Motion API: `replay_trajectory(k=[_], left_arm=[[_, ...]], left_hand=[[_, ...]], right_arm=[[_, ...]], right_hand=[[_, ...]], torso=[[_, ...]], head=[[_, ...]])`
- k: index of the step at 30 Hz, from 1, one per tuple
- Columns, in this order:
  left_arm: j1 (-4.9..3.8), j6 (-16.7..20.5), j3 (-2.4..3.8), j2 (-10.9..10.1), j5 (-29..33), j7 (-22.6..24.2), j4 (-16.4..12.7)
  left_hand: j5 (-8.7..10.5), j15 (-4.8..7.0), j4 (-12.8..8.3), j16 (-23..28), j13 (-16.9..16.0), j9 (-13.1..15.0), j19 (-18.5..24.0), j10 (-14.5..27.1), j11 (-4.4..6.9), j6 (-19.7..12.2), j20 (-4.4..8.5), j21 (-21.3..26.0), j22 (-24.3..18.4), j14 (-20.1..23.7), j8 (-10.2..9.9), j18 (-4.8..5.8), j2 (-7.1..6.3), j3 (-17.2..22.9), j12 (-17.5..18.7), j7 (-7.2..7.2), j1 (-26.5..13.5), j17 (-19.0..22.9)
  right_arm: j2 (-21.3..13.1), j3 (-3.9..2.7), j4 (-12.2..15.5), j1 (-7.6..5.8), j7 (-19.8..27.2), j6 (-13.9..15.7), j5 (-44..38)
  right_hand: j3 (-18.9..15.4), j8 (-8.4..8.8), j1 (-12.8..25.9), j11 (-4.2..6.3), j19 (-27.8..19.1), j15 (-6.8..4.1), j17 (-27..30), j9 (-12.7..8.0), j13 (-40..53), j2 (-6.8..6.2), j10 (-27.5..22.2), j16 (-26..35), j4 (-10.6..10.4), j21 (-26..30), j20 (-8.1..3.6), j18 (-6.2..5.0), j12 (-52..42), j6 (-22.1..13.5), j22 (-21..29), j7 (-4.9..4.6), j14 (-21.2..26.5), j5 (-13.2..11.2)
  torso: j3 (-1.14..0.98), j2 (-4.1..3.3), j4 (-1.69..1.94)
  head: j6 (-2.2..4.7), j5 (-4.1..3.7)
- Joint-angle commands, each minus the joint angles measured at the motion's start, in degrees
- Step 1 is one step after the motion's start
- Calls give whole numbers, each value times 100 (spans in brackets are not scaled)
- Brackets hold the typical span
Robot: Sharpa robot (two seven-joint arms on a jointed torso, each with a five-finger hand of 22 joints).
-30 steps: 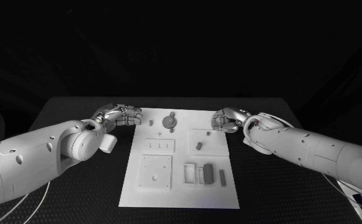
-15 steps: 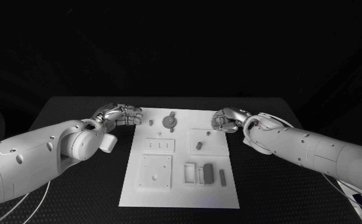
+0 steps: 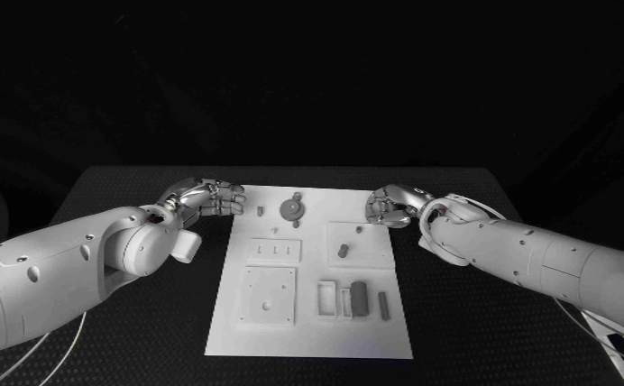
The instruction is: Assemble the parts on the task board
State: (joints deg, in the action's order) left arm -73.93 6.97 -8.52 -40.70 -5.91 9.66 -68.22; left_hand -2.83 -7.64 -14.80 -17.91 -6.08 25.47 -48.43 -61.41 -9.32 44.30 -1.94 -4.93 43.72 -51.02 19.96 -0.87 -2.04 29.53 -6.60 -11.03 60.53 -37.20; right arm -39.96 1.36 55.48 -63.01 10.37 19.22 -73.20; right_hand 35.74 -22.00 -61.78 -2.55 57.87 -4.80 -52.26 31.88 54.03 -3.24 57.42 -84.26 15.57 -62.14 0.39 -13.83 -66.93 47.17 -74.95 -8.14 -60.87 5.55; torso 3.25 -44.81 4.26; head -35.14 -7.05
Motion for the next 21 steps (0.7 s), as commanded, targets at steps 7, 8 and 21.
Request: replay_trajectory(k=[7,8,21], left_arm=[[-4,-92,5,1,-16,44,-16],[-4,-95,5,0,-18,44,-17],[-6,-108,7,0,-298,17,-37]], left_hand=[[0,7,29,39,-2,2,-36,-9,18,11,11,34,10,-38,0,31,11,-26,25,1,-70,-11],[0,6,31,40,-3,3,-36,-13,19,16,10,35,11,-38,3,31,12,-27,23,3,-72,-13],[1,-2,118,63,-50,37,-45,-209,90,250,6,58,44,-87,103,20,6,-48,-52,103,-159,-64]], right_arm=[[15,5,15,13,7,152,408],[16,5,17,13,1,178,453],[-10,0,113,11,-99,303,509]], right_hand=[[-9,-85,114,367,152,-192,-13,82,17,42,-203,-67,-32,-72,-81,-117,-48,1219,-102,334,-294,-9],[-3,-91,117,373,159,-197,-13,91,19,57,-190,-69,-32,-77,-87,-117,-52,1225,-101,338,-304,-8],[25,-131,132,397,198,-227,-14,145,34,139,-117,-80,19,-108,-126,-117,-77,1272,-99,358,-357,-8]], torso=[[1,-2,0],[0,-2,-2],[0,-1,-3]], head=[[-4,4],[-4,4],[9,7]])
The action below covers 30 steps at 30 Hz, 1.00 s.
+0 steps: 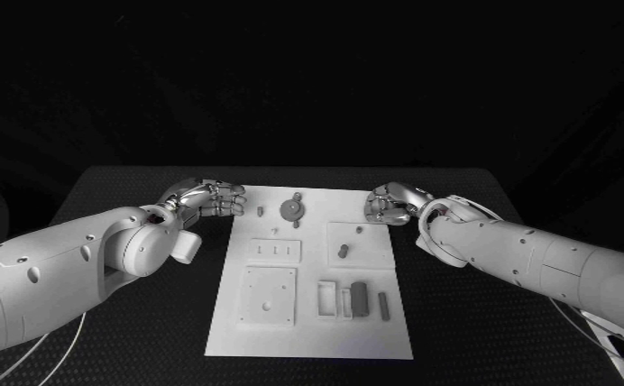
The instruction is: Assemble the parts on the task board
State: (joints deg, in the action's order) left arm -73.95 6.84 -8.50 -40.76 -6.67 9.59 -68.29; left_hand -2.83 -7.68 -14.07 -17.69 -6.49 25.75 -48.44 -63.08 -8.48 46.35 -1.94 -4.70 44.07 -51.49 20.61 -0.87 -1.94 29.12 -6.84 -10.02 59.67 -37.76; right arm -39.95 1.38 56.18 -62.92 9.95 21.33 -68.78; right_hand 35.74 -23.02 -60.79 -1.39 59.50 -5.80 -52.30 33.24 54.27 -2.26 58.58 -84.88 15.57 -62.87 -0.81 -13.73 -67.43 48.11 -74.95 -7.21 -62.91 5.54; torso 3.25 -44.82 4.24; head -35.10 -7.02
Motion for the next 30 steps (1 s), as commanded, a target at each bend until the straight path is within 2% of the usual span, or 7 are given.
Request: replay_trajectory(k=[1,9,14,16,22,25,30], left_arm=[[-6,-85,6,4,-269,15,-37],[-18,-75,17,-12,-799,-231,-128],[-76,-44,30,0,-1111,-504,-236],[-105,-73,32,-11,-1238,-644,-297],[-188,59,32,98,-1406,-987,-362],[-195,197,31,198,-1429,-1122,-366],[-194,357,18,422,-1435,-1306,-319]], left_hand=[[1,1,53,41,-12,10,-46,-54,11,62,5,36,11,-45,43,18,-6,-10,-31,4,-82,-12],[1,-25,179,62,-48,12,-55,-194,70,223,-11,41,39,-80,85,-7,-144,-131,-80,44,-351,-41],[1,-11,278,53,-84,2,-86,-296,117,309,-6,29,68,-139,94,-43,-270,-220,-120,68,-595,-74],[2,13,291,27,-112,-1,-133,-358,148,356,12,7,91,-198,101,-61,-292,-278,-150,76,-689,-106],[1,37,222,17,-151,-20,-170,-400,174,395,34,3,117,-237,82,-77,-261,-526,-164,88,-923,-160],[0,42,204,18,-159,-27,-178,-402,177,397,39,4,122,-240,72,-81,-245,-549,-163,84,-943,-171],[0,40,123,38,-168,-61,-178,-351,156,359,38,19,131,-229,19,-81,-193,-582,-128,63,-947,-198]], right_arm=[[-19,-6,63,1,-73,98,66],[-48,-145,303,-71,-278,83,-66],[-75,-157,590,-179,-485,-17,-246],[-92,-161,740,-244,-590,-62,-323],[-75,-161,1132,-399,-942,-161,-568],[-49,-161,1320,-443,-1119,-217,-695],[-15,-161,1653,-475,-1350,-253,-815]], right_hand=[[26,-30,33,282,36,-128,-9,11,10,42,-231,-18,20,-36,-7,-127,-28,1179,-99,265,-154,-7],[31,-32,35,286,42,-132,-9,18,12,44,-224,-18,31,-40,-14,-127,-28,1181,-99,268,-162,-7],[33,-33,36,287,46,-135,-9,21,12,44,-220,-18,37,-42,-17,-127,-28,1182,-98,269,-166,-7],[34,-33,38,288,47,-136,-8,22,12,45,-219,-18,37,-43,-18,-127,-28,1182,-98,269,-167,-7],[34,-36,42,289,50,-138,-8,26,13,44,-216,-18,40,-45,-21,-127,-28,1186,-97,270,-171,-7],[35,-38,43,291,54,-139,-8,30,14,41,-211,-18,46,-47,-24,-127,-29,1189,-97,272,-175,-7],[38,-40,44,294,59,-142,-8,35,15,37,-205,-19,52,-50,-29,-127,-30,1192,-96,275,-182,-7]], torso=[[1,1,-2],[1,13,-13],[0,45,-9],[1,96,-20],[6,200,-54],[8,269,-79],[19,330,-105]], head=[[6,4],[40,16],[78,47],[72,76],[80,147],[81,200],[59,267]])
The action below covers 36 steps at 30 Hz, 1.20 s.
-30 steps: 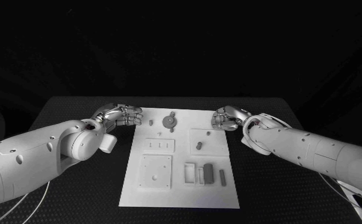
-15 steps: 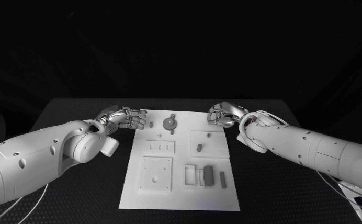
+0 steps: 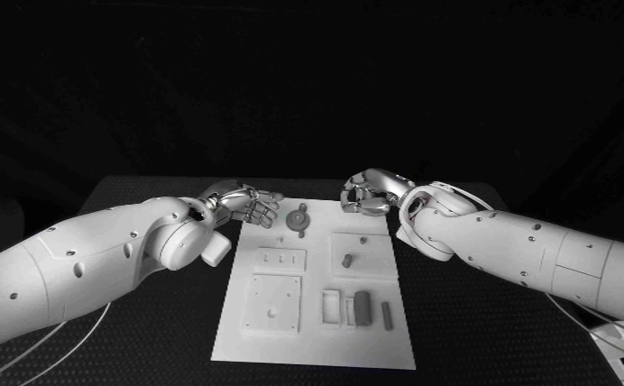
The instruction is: Assemble the parts on the task board
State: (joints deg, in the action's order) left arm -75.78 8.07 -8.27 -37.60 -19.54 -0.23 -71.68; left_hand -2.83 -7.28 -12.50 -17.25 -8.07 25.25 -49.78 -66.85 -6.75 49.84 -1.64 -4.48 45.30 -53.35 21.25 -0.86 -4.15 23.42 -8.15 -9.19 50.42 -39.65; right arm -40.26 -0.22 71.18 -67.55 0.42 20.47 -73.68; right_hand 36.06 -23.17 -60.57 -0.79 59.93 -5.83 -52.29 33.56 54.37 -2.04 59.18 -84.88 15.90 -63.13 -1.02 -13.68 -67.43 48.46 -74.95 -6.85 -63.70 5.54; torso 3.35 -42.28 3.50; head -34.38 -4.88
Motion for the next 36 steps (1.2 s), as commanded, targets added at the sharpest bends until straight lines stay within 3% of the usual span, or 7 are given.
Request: replay_trajectory(k=[1,9,16,36], left_arm=[[-11,236,-11,155,-149,-344,37],[-8,210,-17,359,-111,-319,1],[-7,86,-17,436,-92,-359,-7],[-4,-159,-22,488,-146,-486,-99]], left_hand=[[0,0,-49,-4,-11,-17,-45,37,-21,4,7,-2,10,-43,-54,-81,39,-15,11,-23,-20,-14],[0,-1,-102,8,-23,-36,-48,61,-34,-6,5,8,17,-44,-82,-82,127,-20,29,-13,-20,-38],[0,-2,-154,22,-36,-44,-38,59,-32,13,2,23,21,-47,-87,-75,209,-29,37,57,-28,-60],[0,4,-214,42,-85,-43,-19,-49,18,147,5,38,31,-72,-52,-61,307,-53,0,89,-94,-106]], right_arm=[[27,0,210,-14,-427,-187,-346],[186,0,476,-19,-513,-239,-434],[257,0,677,-19,-550,-198,-508],[370,0,806,-20,-541,-182,-523]], right_hand=[[7,-26,22,234,17,-140,-9,3,6,15,-263,-19,20,-24,-9,-132,-31,1157,-96,240,-105,-7],[12,-28,24,237,24,-142,-8,9,7,14,-255,-20,25,-28,-14,-132,-31,1162,-95,242,-114,-6],[16,-28,26,239,28,-144,-8,12,8,17,-251,-19,25,-29,-18,-132,-31,1163,-93,243,-119,-6],[25,-28,31,242,40,-149,-5,21,9,19,-240,-18,29,-34,-27,-132,-30,1166,-91,245,-133,-6]], torso=[[11,91,-40],[21,130,-81],[18,124,-71],[19,117,-74]], head=[[-18,73],[-34,159],[-54,163],[-72,147]])
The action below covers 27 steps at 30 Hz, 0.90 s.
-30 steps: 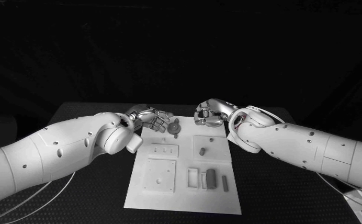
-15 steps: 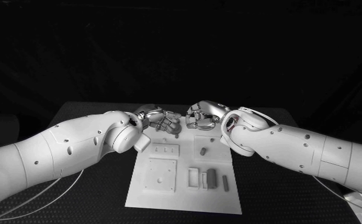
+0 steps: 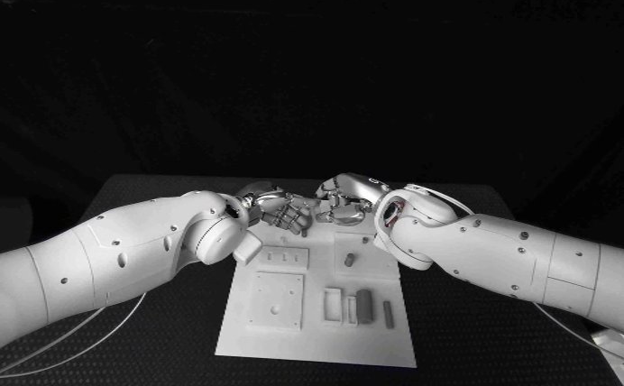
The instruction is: Assemble the parts on the task board
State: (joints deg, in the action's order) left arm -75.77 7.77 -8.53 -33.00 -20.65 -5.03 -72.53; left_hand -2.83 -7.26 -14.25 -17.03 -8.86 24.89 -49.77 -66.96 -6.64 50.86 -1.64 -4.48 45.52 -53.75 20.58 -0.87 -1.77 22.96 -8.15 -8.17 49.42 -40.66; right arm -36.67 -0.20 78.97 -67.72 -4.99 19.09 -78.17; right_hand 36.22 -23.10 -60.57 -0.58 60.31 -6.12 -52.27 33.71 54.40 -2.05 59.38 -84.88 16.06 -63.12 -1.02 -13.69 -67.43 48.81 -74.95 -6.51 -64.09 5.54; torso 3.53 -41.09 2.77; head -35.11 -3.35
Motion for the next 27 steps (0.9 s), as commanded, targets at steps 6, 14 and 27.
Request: replay_trajectory(k=[6,14,27], left_arm=[[-4,-154,1,55,-35,-26,-3],[-3,-162,-3,68,-35,-29,2],[-3,-191,-4,83,-35,1,7]], left_hand=[[0,3,-43,22,-9,-8,-21,-42,9,49,7,38,11,-35,13,-60,85,-2,1,-14,8,-10],[0,7,-62,26,-16,-14,-21,-49,12,58,10,38,14,-44,8,-57,133,9,3,-15,13,-22],[0,24,-142,27,-41,-19,-16,-92,29,113,19,41,23,-89,14,-42,303,42,-2,9,53,-59]], right_arm=[[29,-2,43,-3,8,-50,-79],[69,-2,73,-3,14,-80,-78],[131,-1,34,-3,-3,-168,-76]], right_hand=[[11,-34,34,221,4,-121,-6,8,6,21,-260,-17,13,-35,-29,-131,-30,1132,-90,211,-97,-6],[14,-34,37,222,6,-122,-5,10,6,22,-258,-16,13,-36,-32,-131,-29,1132,-89,212,-100,-6],[16,-33,44,222,9,-124,-4,14,7,24,-255,-14,12,-36,-35,-131,-27,1132,-88,212,-104,-7]], torso=[[2,-3,2],[0,-5,1],[1,-8,2]], head=[[-6,-12],[-12,-15],[-11,-36]])
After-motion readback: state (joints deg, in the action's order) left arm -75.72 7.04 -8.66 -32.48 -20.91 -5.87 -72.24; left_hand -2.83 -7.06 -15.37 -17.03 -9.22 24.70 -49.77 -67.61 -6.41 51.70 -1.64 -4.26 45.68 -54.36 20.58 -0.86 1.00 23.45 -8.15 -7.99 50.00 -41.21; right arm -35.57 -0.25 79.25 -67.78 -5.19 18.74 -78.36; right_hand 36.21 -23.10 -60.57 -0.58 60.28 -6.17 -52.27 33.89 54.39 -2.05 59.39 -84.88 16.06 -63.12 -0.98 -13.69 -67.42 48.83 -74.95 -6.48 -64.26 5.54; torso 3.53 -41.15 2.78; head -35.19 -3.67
